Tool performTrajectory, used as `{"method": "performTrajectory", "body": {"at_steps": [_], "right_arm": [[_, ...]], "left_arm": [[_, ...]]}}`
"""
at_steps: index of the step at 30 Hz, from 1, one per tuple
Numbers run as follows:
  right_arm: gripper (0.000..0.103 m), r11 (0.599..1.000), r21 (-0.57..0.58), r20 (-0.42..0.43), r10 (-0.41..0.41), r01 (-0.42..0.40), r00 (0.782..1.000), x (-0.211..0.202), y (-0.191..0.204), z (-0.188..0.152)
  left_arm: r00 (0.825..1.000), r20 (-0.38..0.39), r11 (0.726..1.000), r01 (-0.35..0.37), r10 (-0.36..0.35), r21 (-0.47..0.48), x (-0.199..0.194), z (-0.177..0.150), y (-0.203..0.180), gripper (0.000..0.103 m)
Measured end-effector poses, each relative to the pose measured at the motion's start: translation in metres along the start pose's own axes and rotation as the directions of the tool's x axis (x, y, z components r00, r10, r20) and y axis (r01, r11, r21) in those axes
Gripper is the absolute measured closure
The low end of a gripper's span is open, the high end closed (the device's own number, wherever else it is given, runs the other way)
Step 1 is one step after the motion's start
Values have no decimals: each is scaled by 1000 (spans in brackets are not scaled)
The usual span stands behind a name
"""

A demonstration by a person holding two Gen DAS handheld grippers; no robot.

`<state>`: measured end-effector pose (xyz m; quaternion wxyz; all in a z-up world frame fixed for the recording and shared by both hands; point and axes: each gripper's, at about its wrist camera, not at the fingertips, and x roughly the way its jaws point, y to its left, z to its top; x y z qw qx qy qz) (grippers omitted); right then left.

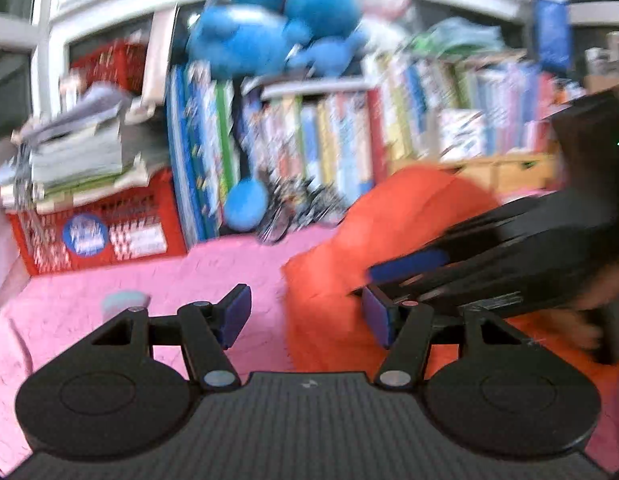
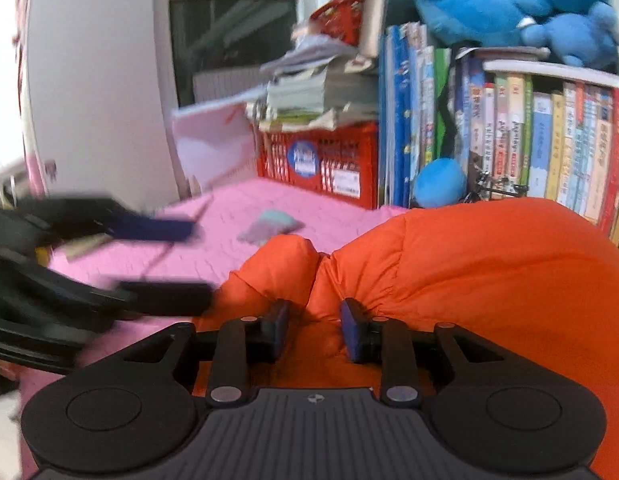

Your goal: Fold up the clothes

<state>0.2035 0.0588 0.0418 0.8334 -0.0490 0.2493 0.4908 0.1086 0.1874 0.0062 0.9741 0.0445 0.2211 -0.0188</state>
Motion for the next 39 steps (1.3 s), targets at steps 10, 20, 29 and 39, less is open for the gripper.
{"method": "performTrajectory", "body": {"at_steps": [10, 20, 29, 39], "right_arm": [[51, 992, 91, 148, -101, 89, 984, -82, -43, -4], [53, 942, -107, 79, -311, 318, 947, -70, -60, -24], [52, 956, -124, 0, -269, 267, 963, -47, -70, -43], [50, 981, -26, 17, -192, 192, 981, -49, -90, -45]], "left_arm": [[999, -49, 1000, -25, 24, -17, 27, -10, -2, 40], [997, -73, 996, 0, -6, -87, 33, -18, 2, 39], [996, -87, 993, -5, -5, -114, 40, -30, 3, 39], [995, -103, 993, -21, 10, -115, 42, -29, 4, 36]]}}
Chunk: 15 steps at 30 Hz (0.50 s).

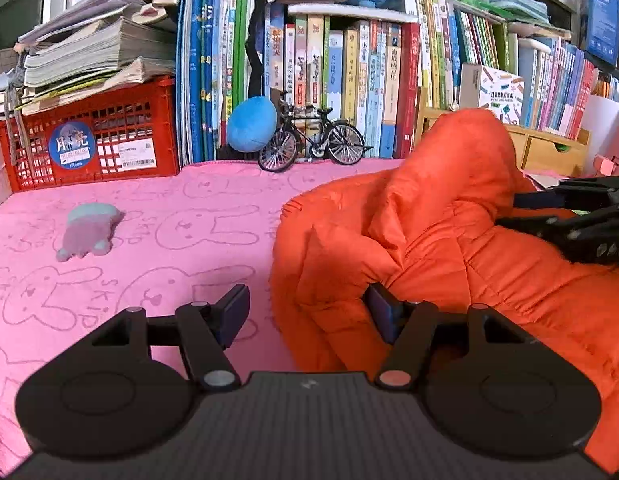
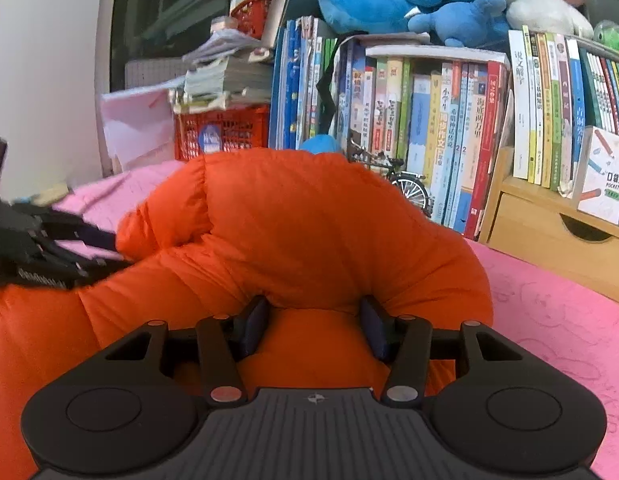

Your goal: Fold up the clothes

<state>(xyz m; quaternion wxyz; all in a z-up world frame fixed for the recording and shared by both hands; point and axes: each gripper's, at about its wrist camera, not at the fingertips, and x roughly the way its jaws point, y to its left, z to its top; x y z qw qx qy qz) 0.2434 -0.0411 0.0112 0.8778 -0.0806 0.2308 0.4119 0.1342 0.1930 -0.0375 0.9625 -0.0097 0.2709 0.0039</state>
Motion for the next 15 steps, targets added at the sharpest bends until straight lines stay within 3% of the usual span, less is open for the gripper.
{"method": "performTrajectory", "body": {"at_steps": [2, 4, 5, 6, 8, 12, 14, 15], "right_arm": [[44, 994, 101, 38, 40, -44, 998, -18, -12, 1], [25, 968, 225, 85, 96, -113, 992, -41, -27, -2], [6, 944, 297, 101, 119, -145, 988, -53, -37, -6], [0, 910, 379, 110, 134, -166, 985, -64, -48, -12], [0, 831, 516, 127, 166, -208, 978, -80, -69, -25], [0, 629, 714, 178, 259, -306, 949, -92, -96, -59], [0, 580, 746, 177, 303, -329, 936, -90, -95, -71], [0, 579, 745, 163, 322, -330, 933, -89, -89, -75]], "left_arm": [[1000, 16, 1000, -11, 11, -3, -6, 1, 2, 34], [1000, 25, 1000, -9, 10, -28, -16, 6, 6, 35], [999, 33, 999, -6, 8, -36, -22, 9, 8, 36], [999, 41, 999, -6, 8, -37, -26, 11, 9, 36], [999, 53, 1000, -13, 14, -25, -33, 15, 9, 36], [998, 46, 999, -34, 33, 2, -33, 12, 0, 36], [998, 41, 999, -40, 40, 3, -31, 10, -4, 36], [998, 37, 999, -43, 43, 0, -29, 9, -5, 36]]}}
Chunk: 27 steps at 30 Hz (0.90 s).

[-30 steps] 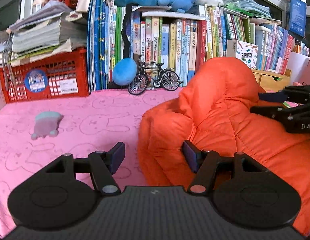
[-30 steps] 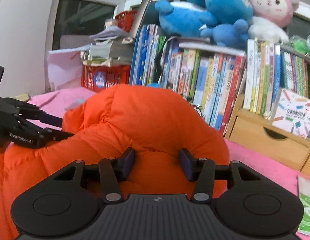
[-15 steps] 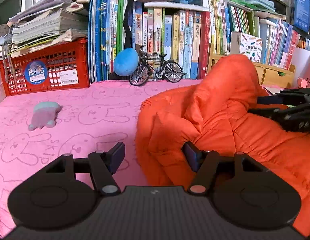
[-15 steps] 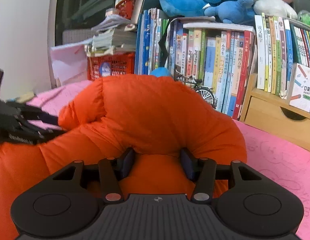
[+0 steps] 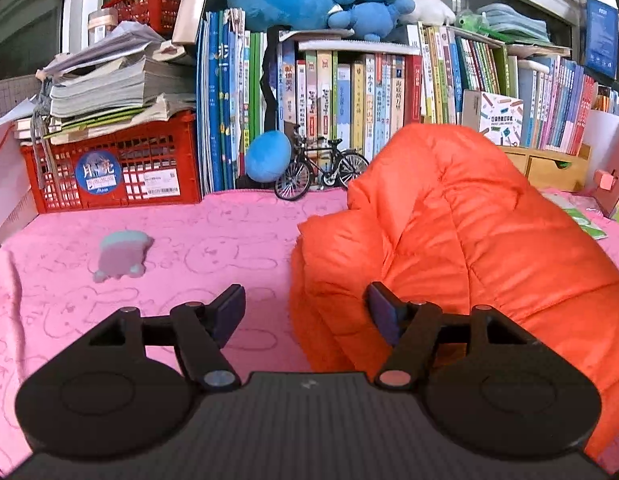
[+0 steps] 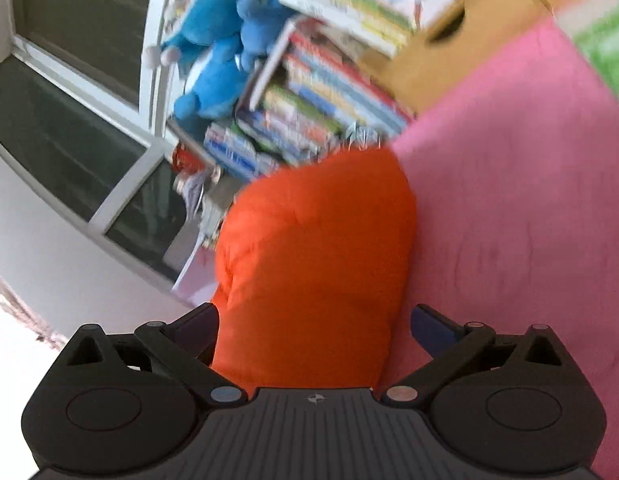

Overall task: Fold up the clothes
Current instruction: 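Lift and turn the held bundle with the right gripper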

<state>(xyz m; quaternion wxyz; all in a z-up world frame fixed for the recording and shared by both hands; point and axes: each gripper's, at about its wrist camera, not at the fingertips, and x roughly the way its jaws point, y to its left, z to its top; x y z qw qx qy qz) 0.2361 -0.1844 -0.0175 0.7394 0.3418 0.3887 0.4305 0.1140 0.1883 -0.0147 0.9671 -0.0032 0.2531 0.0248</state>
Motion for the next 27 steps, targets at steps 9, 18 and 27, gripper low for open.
{"method": "performTrajectory", "body": {"at_steps": [9, 18, 27], "right_arm": [[45, 1000, -28, -151, -19, 15, 988, 31, 29, -43], [60, 990, 136, -246, 82, -49, 966, 35, 57, -109], [60, 986, 156, -190, 94, -65, 977, 37, 69, -134]], "left_arm": [[1000, -3, 1000, -24, 24, -13, 1, -2, 6, 35], [986, 86, 989, -144, 142, 22, -37, 9, 23, 30], [921, 340, 980, -198, 190, -13, -135, -8, -33, 25]]}}
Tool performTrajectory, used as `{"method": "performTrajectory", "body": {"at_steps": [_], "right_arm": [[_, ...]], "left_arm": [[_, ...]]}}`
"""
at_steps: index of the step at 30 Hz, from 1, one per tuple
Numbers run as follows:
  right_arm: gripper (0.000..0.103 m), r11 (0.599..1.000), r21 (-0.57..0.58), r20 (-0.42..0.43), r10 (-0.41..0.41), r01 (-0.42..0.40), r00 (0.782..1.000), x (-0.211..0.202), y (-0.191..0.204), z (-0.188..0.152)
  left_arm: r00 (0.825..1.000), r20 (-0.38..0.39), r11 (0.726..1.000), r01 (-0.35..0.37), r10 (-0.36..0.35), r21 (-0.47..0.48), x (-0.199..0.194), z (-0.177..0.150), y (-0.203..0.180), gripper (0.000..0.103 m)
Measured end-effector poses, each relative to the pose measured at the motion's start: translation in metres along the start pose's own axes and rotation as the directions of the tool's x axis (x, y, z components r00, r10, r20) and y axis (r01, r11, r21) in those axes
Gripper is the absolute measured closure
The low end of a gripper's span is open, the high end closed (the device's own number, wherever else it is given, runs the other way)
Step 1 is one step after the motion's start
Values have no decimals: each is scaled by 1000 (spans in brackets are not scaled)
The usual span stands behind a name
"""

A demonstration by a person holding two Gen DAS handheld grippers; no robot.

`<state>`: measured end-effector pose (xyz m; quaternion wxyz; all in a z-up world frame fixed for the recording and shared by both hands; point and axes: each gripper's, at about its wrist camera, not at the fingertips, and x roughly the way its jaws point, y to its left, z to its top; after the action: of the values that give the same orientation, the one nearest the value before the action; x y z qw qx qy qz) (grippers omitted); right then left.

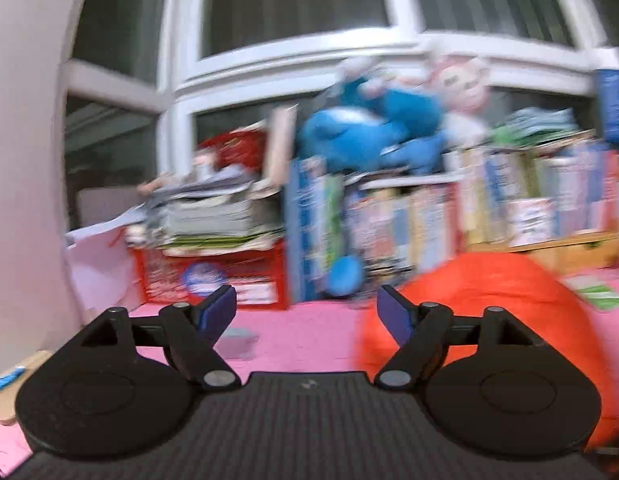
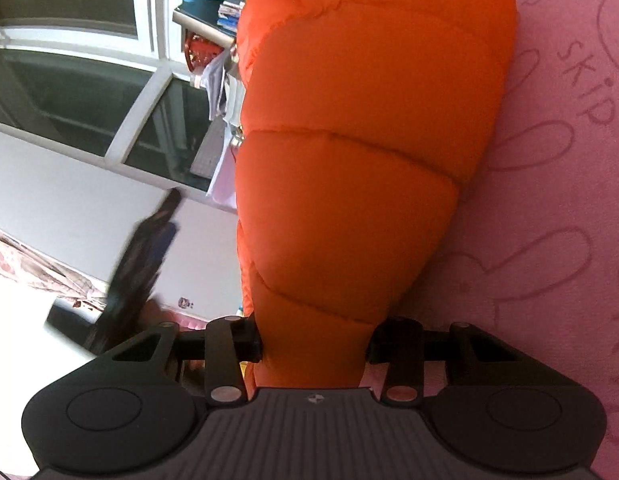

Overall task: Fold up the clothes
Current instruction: 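Lift and turn the held bundle with the right gripper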

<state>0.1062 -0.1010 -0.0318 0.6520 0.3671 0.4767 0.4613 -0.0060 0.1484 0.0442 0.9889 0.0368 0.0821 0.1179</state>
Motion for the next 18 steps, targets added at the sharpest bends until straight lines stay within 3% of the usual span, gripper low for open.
{"method": "performTrajectory", "body": {"at_steps": [5, 7, 10, 14, 18], "right_arm": [[54, 999, -41, 40, -15, 17, 999, 2, 5, -9], [50, 998, -52, 79, -25, 29, 997, -5, 8, -12], [35, 995, -67, 177, -57, 69, 983, -21, 12, -14], [9, 979, -101, 358, -130, 177, 925, -36, 25, -9], [0, 926, -182, 405, -235, 330, 883, -18, 48, 8]], "left_arm": [[990, -110, 996, 84, -88, -41, 7, -26, -31, 25], [984, -159, 995, 76, -85, -62, 15, -36, -32, 25], [974, -212, 996, 63, -75, -61, 25, -52, -33, 20], [970, -235, 997, 61, -69, -42, 25, -65, -34, 19], [965, -248, 996, 72, -83, -53, 25, -71, -31, 19]]}}
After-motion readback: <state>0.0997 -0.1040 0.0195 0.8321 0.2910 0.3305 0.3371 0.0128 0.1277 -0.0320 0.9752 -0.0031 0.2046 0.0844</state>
